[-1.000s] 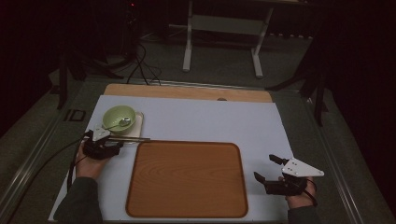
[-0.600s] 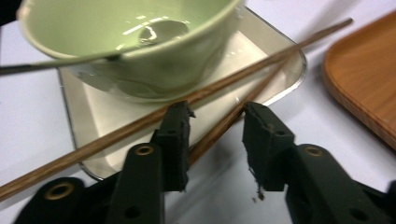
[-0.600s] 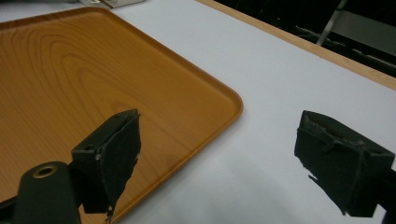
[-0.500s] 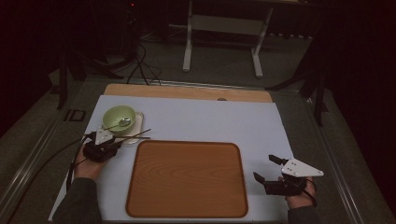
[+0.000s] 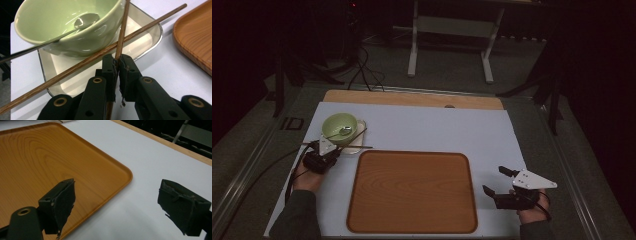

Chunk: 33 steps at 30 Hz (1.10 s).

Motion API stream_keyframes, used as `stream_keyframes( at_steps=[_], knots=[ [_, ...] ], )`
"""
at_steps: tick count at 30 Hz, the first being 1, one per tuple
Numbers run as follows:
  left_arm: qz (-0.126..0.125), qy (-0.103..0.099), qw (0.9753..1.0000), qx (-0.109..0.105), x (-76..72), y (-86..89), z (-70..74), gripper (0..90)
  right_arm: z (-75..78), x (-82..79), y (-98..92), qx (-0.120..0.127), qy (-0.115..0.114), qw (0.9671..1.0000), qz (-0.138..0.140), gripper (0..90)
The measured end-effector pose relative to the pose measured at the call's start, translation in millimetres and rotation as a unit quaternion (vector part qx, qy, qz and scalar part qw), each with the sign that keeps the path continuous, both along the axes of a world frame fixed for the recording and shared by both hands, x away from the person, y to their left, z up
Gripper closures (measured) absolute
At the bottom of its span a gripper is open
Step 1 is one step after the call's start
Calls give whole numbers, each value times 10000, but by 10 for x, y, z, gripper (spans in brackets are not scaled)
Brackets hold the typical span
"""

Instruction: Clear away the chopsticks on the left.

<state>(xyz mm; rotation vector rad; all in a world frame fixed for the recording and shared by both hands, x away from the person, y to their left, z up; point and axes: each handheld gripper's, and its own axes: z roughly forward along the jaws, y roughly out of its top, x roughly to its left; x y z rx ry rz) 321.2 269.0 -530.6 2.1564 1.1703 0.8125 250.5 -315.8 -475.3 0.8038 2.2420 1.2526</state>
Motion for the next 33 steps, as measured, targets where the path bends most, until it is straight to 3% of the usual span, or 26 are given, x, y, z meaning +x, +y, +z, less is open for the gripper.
stream_keyframes(
  at_steps=[6, 10, 11, 15, 23, 33],
  knots=[
    [-71, 129, 9998, -126, 1, -36, 19, 850, 3, 0, -2, 18, -3, 10000, 4, 141],
    [-38, 225, 9986, -473, -7, -35, 43, 850, 5, 2, -10, 23, -8, 10000, -16, 141],
    [-38, 225, 9986, -473, -7, -35, 43, 850, 5, 2, -10, 22, -8, 10000, -14, 141],
    [33, 306, 9954, -909, -47, -22, 117, 849, 10, -4, -12, 39, -14, 10000, -18, 141],
    [59, 314, 9924, -1189, -170, -77, 264, 848, 17, -6, -14, 33, -36, 10000, -25, 141],
    [67, 323, 9905, -1337, -276, -141, 360, 850, 22, -7, -16, 40, -53, 10000, -28, 141]
  ],
)
